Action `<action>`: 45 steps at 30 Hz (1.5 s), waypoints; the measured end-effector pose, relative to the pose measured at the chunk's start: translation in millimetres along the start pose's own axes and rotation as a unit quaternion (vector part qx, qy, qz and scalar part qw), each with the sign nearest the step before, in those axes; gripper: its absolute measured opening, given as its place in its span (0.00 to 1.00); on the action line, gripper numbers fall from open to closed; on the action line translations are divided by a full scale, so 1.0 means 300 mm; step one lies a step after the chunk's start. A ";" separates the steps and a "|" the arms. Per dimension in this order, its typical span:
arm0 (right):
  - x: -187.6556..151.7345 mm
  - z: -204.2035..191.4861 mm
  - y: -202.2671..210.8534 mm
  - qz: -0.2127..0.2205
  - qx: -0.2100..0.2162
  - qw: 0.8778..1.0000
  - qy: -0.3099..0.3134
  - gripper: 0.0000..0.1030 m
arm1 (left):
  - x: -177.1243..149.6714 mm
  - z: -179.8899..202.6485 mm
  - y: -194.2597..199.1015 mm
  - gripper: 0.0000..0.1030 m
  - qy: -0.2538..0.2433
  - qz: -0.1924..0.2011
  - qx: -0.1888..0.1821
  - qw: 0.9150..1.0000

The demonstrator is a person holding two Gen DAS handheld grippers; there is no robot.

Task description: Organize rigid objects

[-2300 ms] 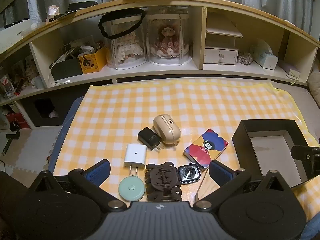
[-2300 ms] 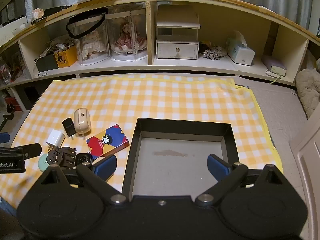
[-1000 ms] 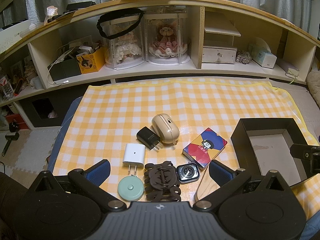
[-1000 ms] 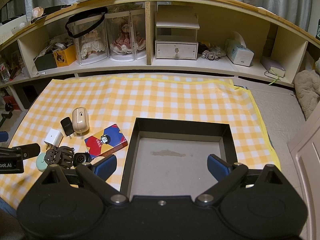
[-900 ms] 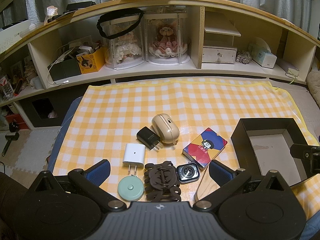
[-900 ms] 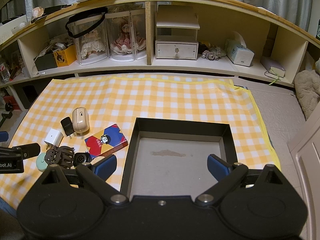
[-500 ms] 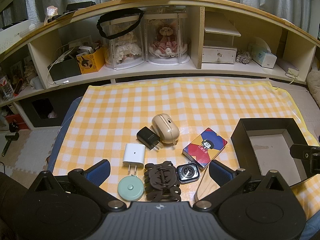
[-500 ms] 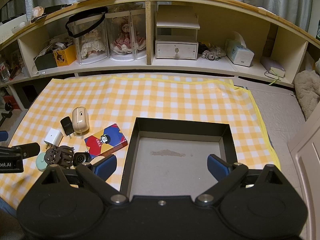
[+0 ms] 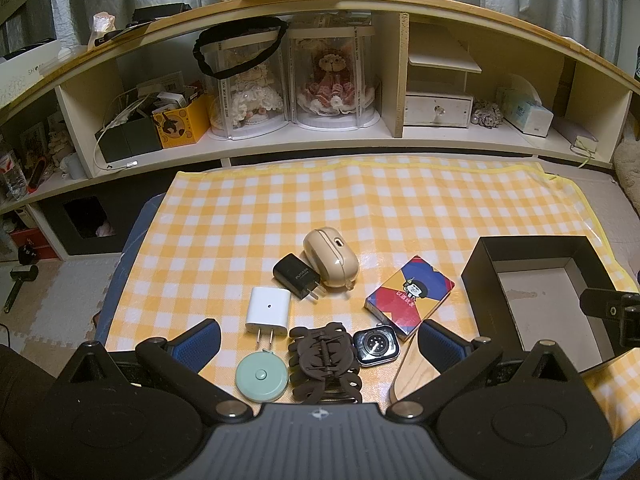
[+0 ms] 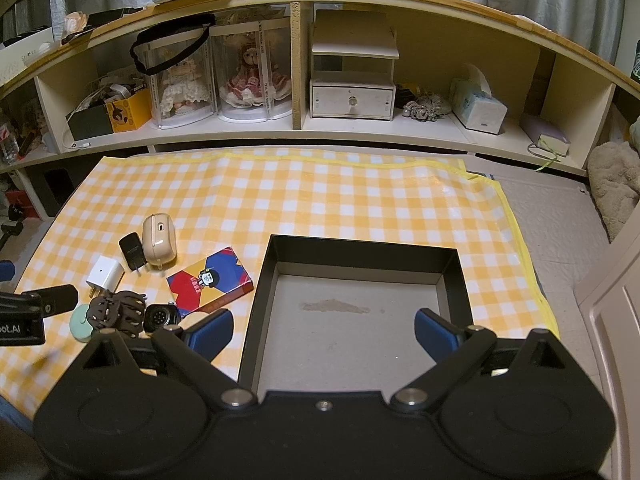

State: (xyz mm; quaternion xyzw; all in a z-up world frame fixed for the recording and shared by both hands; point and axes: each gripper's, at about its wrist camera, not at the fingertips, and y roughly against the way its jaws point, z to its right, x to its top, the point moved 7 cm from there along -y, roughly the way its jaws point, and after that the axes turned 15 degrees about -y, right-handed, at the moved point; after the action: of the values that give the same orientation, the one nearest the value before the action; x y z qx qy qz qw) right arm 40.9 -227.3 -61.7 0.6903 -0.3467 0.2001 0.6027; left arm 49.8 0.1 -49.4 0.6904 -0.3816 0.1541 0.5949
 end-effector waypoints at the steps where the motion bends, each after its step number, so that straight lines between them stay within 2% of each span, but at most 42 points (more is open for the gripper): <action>1: 0.001 0.001 0.000 0.000 0.000 1.000 0.000 0.95 | 0.000 0.000 0.000 1.00 0.000 0.000 0.000 1.000; 45: 0.001 0.004 -0.003 0.000 -0.002 1.000 0.002 0.96 | 0.000 0.000 0.000 1.00 0.000 0.000 0.000 1.000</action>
State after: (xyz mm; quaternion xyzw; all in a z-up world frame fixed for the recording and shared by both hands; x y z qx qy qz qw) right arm 41.5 -228.5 -62.3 0.6883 -0.3461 0.2011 0.6050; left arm 49.8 0.1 -49.3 0.6909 -0.3814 0.1538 0.5946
